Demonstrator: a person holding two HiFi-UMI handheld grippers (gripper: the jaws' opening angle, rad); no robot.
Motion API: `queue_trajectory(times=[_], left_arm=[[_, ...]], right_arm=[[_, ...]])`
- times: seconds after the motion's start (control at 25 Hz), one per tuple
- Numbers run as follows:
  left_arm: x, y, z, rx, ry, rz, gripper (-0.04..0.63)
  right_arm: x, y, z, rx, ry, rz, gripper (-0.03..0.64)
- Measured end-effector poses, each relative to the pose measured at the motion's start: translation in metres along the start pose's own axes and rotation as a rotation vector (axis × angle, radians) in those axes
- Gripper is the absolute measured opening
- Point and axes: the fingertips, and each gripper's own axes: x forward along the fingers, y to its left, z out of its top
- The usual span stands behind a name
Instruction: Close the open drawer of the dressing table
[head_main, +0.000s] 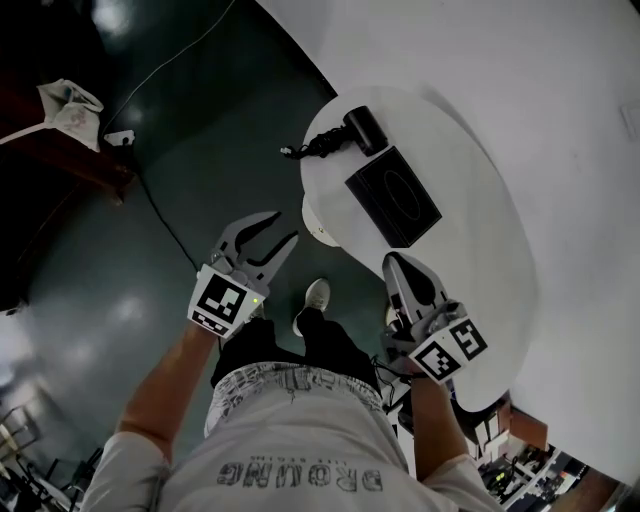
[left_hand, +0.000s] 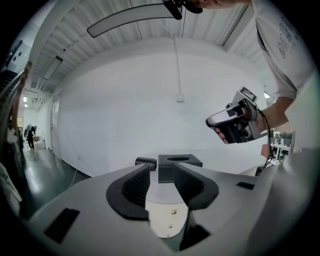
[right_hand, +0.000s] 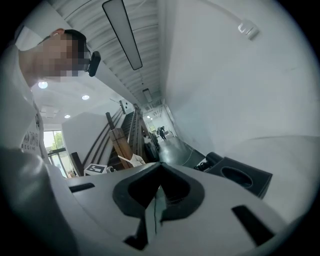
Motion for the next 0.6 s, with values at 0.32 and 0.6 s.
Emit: queue_trajectory(times=[0.32,0.6], left_arm=[[-0.025,-0.002,0.057,0.020,-0.056,0.047,0.161],[-0.038,-0.005,0.104,0.049,-0.104,0.066,0.158]], right_arm=[[-0.003,0.017,0.025,-0.025,-0.042,0.022,0.008],[-0.003,0.026,0.049,-0.042,-0.103,0.034,0.008]])
